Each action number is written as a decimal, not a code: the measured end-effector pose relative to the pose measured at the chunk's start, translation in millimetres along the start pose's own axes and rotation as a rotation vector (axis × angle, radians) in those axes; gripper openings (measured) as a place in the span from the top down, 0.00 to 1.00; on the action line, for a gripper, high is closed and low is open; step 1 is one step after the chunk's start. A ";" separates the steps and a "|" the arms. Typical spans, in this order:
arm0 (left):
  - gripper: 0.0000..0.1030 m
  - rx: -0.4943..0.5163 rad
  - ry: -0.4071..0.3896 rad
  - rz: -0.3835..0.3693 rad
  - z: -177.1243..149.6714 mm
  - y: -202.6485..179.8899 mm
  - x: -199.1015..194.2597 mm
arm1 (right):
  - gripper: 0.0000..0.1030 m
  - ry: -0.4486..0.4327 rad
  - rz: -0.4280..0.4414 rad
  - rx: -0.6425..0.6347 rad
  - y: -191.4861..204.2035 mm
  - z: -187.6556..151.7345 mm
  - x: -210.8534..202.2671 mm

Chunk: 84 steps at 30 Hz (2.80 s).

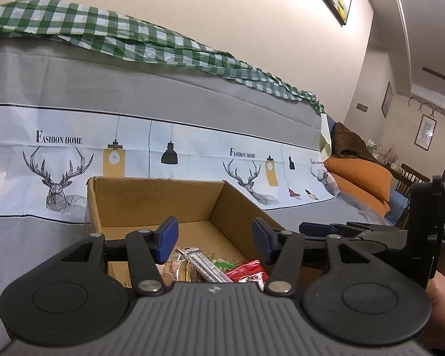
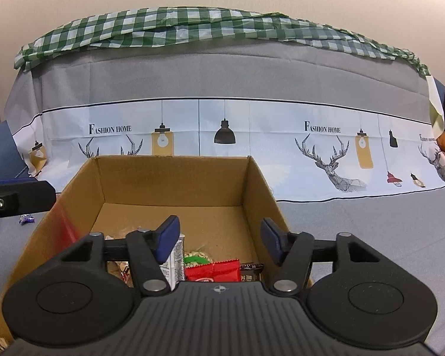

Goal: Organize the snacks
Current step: 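Open both tools to drop the wafer pack and spicy bag into the box, then move both tools back from the box toward the remaining snacks, then grasp the gold-wrapped cake with the left tool while the right tool grasps the purple candy bar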

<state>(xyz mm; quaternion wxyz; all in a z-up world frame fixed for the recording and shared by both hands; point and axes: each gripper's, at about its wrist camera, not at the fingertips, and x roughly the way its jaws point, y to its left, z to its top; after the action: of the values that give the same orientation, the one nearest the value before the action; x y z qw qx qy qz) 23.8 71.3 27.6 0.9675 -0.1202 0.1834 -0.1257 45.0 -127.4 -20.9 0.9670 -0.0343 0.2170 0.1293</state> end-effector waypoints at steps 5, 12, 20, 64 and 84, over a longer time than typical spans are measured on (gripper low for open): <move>0.41 -0.023 -0.010 0.016 1.4 7.8 -5.9 | 0.36 0.008 0.002 0.024 4.4 0.6 0.4; 0.58 -0.155 -0.007 0.094 5.7 41.2 -17.7 | 0.36 -0.001 0.011 0.036 23.2 2.0 -2.9; 0.72 -0.468 -0.046 0.276 0.0 107.8 -45.7 | 0.72 -0.008 0.090 0.107 49.2 7.3 -6.9; 0.87 -0.649 0.028 1.073 -56.6 220.3 -81.5 | 0.70 0.079 0.441 -0.088 219.8 48.0 17.8; 0.77 -0.522 0.205 1.099 -54.8 267.5 -41.7 | 0.42 0.427 0.546 -0.297 387.3 30.8 216.6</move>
<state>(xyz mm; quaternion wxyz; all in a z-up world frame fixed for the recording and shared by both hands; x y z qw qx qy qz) 18.4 324.4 -82.9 0.8069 -0.2281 0.3355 0.4293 143.9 300.8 -90.0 0.8143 -0.1413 0.3938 0.4023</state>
